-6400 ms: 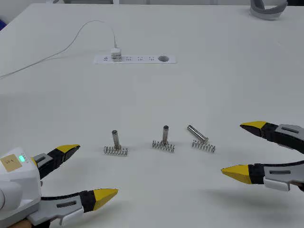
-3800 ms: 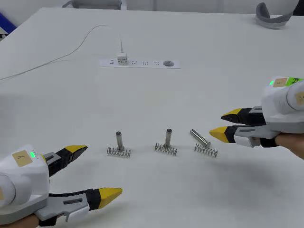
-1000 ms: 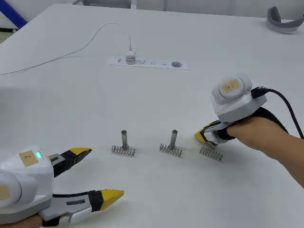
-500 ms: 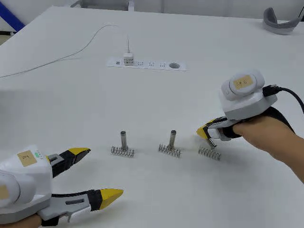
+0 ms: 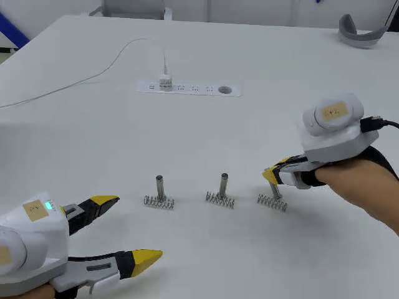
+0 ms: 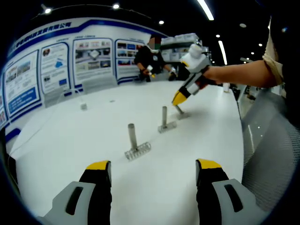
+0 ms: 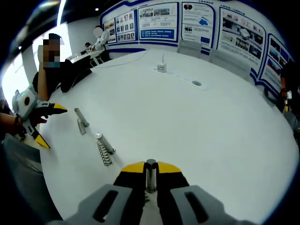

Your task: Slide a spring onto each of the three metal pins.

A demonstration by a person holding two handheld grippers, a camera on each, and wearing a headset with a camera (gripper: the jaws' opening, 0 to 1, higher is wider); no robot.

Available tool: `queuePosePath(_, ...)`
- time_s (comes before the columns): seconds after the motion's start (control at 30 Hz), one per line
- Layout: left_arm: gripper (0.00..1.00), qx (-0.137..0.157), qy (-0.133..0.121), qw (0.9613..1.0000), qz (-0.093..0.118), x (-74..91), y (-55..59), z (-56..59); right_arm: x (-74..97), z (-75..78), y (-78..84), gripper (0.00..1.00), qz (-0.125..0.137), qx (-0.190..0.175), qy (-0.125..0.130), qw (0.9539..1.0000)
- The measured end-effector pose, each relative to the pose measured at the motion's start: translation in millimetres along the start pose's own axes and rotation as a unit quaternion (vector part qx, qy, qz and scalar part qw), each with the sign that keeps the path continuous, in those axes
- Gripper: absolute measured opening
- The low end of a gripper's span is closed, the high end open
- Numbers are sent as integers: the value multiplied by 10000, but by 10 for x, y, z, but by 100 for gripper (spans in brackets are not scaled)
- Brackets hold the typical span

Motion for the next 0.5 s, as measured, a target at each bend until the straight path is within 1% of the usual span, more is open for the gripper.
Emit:
queuePosePath(0.23, 75, -13, -2, 10000, 11, 3, -7, -1, 78, 5, 49, 9, 108, -85, 25, 9999)
queuePosePath(0.5, 75, -47, 5, 10000, 20, -2, -26, -5, 157, 5, 106, 9, 201, -77, 45, 9998)
Point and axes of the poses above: the centre of the closed fingertips' face, and the gripper's own axes: x roughly backward along the fingers, z roughly to its right, y roughly out of its underside, the point moved 8 cm from there along x, roughly backward along the fingers, and after that the axes turned 8 degrees about -x, right-handed, at the moved point
